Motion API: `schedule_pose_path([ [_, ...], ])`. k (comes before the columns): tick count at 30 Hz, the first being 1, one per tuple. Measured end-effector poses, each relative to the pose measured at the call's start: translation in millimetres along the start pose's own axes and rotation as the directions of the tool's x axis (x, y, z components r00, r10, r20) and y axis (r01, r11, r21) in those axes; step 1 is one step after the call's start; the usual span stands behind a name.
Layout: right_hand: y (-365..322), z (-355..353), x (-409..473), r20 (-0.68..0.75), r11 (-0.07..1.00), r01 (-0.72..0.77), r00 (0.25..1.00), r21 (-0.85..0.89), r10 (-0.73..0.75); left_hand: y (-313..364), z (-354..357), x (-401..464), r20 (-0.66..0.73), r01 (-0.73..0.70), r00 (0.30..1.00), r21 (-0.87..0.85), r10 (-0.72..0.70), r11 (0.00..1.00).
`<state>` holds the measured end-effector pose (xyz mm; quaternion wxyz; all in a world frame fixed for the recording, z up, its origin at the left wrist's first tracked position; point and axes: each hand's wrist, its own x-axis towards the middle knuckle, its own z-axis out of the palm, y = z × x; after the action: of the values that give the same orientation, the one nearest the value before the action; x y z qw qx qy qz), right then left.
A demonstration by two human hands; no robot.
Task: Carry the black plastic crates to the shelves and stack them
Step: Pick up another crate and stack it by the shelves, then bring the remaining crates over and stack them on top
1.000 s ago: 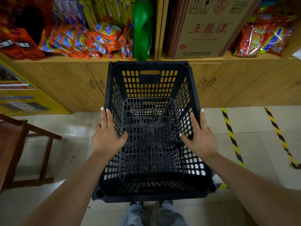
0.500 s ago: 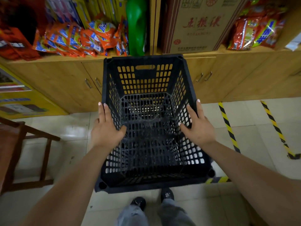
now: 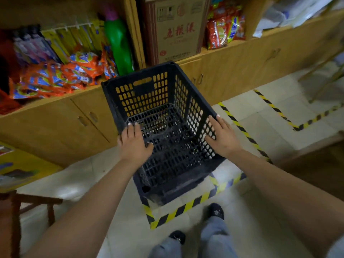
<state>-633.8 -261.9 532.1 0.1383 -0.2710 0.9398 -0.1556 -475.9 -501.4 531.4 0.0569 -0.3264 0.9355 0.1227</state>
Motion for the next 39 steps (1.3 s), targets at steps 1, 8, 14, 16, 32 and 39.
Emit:
schedule_pose_path([
  [1, 1, -2, -15, -0.006, 1.000, -0.010, 1.000, 0.015, 0.010, 6, -3, -4, 0.021, -0.041, 0.999, -0.005, 0.041, 0.999],
  [8, 30, -23, -123, -0.113, 0.983, -0.173, 0.977, 0.063, 0.180, 88, -9, -40, 0.051, -0.374, 0.926, -0.004, 0.373, 0.928],
  [14, 86, -23, -235, -0.188, 0.913, -0.391, 0.894, 0.116, 0.407, 187, 17, -106, 0.114, -0.647, 0.757, -0.007, 0.643, 0.763],
  [16, 104, -20, -281, -0.216, 0.880, -0.456, 0.854, 0.130, 0.474, 219, 30, -139, 0.143, -0.714, 0.692, -0.008, 0.707, 0.700],
  [32, 178, 61, -765, -0.236, 0.408, -0.864, 0.348, 0.296, 0.907, 362, 168, -559, 0.331, -0.982, 0.074, -0.141, 0.941, 0.127],
  [39, 167, 101, -907, -0.178, 0.128, -0.907, 0.060, 0.402, 0.982, 382, 214, -704, 0.427, -0.966, -0.224, -0.218, 0.876, -0.141],
])
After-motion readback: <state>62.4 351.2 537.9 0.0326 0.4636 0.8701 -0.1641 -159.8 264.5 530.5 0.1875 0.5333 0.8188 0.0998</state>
